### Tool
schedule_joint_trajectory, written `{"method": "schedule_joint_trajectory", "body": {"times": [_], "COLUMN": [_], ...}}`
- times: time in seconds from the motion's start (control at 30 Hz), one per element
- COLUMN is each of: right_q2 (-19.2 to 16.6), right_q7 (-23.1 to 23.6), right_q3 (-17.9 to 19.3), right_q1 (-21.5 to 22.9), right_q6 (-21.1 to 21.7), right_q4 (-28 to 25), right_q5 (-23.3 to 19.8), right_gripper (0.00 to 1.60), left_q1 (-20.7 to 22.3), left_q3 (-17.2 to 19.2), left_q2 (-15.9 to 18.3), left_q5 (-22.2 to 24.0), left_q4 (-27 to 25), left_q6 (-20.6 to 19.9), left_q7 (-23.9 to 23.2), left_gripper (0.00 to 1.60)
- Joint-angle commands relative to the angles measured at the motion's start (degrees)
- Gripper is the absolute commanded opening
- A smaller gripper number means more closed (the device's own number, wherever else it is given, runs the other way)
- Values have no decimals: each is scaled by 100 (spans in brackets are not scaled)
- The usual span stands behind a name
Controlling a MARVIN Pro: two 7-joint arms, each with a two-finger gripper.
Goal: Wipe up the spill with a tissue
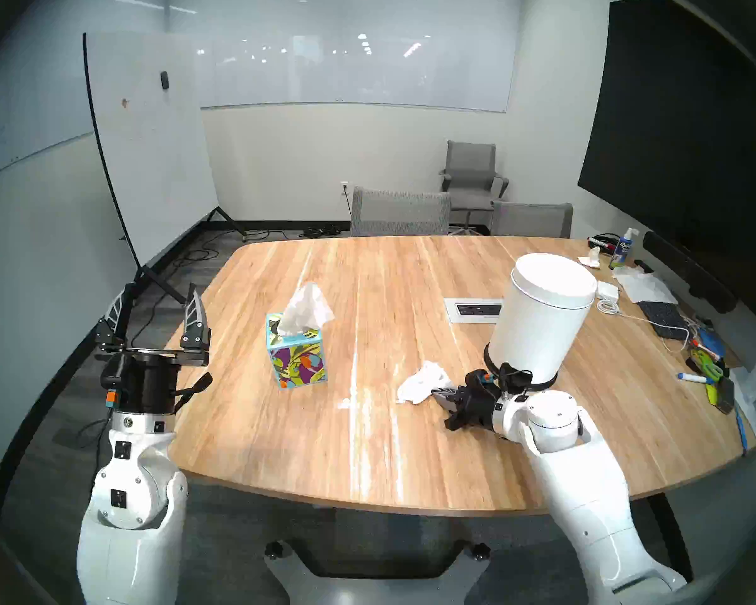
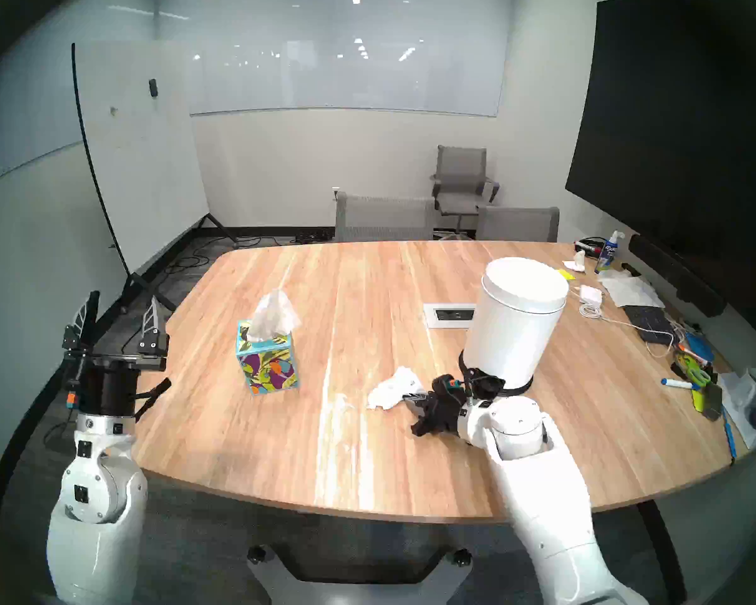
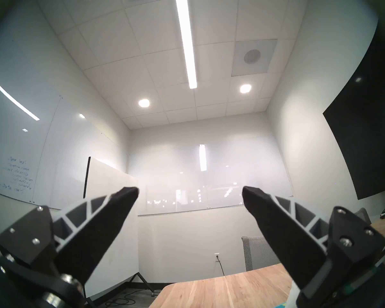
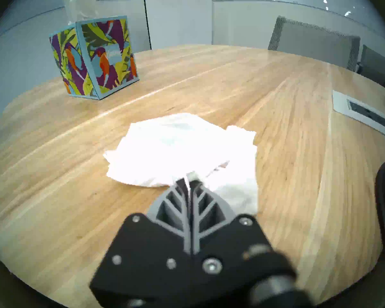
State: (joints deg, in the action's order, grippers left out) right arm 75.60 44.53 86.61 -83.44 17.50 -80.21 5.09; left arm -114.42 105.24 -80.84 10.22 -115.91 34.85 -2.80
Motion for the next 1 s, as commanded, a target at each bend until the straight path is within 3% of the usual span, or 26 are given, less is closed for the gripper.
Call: {"method": "schedule_joint_trajectory", "body": {"times": [0.0,0.17,0.3,0.47,0.6,0.97], "right_q2": [61,234,289,139,106,102], "right_q7": [41,69,224,235,400,866], "right_q3": [-396,-600,-579,-109,136,388], "right_q1": [623,913,970,302,104,-567], "right_q6": [171,96,-215,-268,-438,-703], "right_q4": [670,988,1254,292,54,-675], "right_q5": [272,304,131,-273,-480,-839], "right_gripper": [0,0,0,0,0,0], "left_q1": [-7,-7,-12,-10,1,14], "left_q3": [8,9,9,9,7,5], "left_q2": [-9,-9,-12,-10,-5,0], "left_q5": [-1,-1,-3,-2,0,1], "left_q4": [-94,-95,-101,-98,-84,-64], "left_q6": [40,41,42,41,36,31], "left_q7": [4,4,6,5,2,0], "left_gripper": [160,160,160,160,160,160]}}
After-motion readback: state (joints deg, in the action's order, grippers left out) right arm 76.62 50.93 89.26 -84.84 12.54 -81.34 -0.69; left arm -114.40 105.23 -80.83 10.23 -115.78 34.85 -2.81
